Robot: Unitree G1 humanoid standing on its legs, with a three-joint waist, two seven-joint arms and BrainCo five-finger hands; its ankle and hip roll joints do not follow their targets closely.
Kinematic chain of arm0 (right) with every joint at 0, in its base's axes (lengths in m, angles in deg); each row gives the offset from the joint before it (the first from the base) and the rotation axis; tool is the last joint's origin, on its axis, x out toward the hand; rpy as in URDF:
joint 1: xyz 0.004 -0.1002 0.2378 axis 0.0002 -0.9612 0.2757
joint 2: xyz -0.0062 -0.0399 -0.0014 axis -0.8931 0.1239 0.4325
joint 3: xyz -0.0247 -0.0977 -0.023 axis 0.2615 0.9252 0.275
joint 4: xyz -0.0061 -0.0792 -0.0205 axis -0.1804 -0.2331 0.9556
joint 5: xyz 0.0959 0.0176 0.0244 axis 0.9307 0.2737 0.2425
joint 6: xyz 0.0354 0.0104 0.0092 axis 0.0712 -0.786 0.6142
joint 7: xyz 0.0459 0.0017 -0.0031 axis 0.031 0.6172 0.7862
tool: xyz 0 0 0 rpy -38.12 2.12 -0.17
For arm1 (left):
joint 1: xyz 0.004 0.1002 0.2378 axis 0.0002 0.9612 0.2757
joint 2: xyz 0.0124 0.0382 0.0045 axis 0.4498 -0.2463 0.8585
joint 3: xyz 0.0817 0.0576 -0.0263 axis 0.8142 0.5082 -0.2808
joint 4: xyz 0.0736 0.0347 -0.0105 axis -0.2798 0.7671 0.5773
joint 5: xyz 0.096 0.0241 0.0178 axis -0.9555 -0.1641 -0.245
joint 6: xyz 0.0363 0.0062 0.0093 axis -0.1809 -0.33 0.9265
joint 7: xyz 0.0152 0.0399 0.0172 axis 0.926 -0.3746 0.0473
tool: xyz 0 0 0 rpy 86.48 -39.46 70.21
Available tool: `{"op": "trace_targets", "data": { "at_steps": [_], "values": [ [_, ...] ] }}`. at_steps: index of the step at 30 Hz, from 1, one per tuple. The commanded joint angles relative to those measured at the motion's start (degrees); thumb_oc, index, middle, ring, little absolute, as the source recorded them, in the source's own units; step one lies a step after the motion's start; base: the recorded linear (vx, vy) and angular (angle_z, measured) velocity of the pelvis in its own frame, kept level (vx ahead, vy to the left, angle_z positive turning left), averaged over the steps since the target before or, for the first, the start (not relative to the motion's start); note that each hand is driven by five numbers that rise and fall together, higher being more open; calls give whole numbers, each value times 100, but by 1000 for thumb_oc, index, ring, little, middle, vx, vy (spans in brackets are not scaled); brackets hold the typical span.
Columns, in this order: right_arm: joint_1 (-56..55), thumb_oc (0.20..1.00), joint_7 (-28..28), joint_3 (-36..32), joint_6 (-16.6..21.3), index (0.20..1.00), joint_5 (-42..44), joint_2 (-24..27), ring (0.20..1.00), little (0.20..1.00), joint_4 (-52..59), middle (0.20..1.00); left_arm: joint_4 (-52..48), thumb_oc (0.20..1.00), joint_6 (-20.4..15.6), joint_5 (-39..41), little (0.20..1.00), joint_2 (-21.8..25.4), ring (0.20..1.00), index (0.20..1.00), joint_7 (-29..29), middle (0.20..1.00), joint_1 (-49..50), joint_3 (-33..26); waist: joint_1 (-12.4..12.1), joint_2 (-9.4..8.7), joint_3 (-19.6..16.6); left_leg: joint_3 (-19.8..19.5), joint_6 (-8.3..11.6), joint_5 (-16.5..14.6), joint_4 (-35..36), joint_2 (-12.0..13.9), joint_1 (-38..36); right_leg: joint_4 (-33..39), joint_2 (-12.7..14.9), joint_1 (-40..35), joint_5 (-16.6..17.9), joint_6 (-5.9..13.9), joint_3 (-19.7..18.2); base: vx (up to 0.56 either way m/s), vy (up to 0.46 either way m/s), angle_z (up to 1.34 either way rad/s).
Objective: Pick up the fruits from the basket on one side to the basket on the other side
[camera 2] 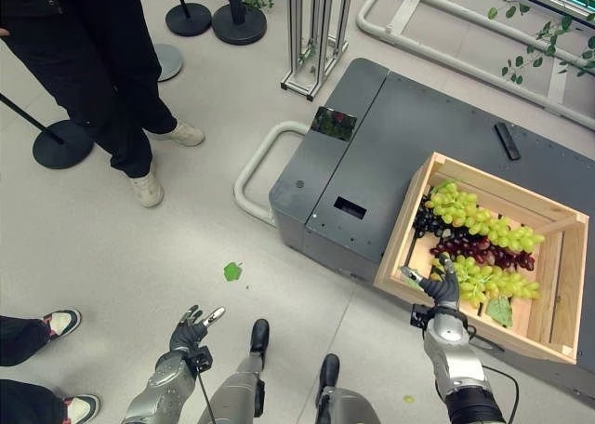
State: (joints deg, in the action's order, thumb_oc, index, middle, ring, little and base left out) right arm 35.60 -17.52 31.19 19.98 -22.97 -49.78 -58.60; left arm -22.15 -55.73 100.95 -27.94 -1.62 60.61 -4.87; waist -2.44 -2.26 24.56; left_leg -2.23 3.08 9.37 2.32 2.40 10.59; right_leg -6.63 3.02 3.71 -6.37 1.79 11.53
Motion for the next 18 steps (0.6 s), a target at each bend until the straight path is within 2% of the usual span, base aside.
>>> {"op": "trace_targets", "data": {
  "at_steps": [1, 10, 18],
  "values": [
    [126, 1000, -80, -156, 181, 1000, 246, 186, 1000, 1000, 97, 1000, -462, 1000, -252, 29, 1000, 171, 1000, 1000, 74, 1000, -182, -201, -31, -254, -222, -180, 205, -1173, -781, 157, -204, 124, 750, 275, 166, 699, -377, 0, 0, 0],
    [98, 1000, -110, -204, 203, 1000, 343, 246, 1000, 1000, 37, 1000, -588, 1000, -209, -77, 1000, 140, 1000, 1000, 162, 1000, -171, -169, -16, -227, -170, -182, 197, -1234, -878, 105, -198, -35, 774, 317, 97, 685, -371, 9, -2, 0],
    [192, 1000, -250, -314, 62, 1000, 179, 469, 1000, 1000, -146, 1000, -613, 1000, -135, -54, 1000, 142, 1000, 1000, 208, 1000, -122, -129, -13, -158, -217, -167, 201, -1275, -904, 94, -221, -81, 800, 314, 64, 704, -362, 9, -2, 0]
  ]
}}
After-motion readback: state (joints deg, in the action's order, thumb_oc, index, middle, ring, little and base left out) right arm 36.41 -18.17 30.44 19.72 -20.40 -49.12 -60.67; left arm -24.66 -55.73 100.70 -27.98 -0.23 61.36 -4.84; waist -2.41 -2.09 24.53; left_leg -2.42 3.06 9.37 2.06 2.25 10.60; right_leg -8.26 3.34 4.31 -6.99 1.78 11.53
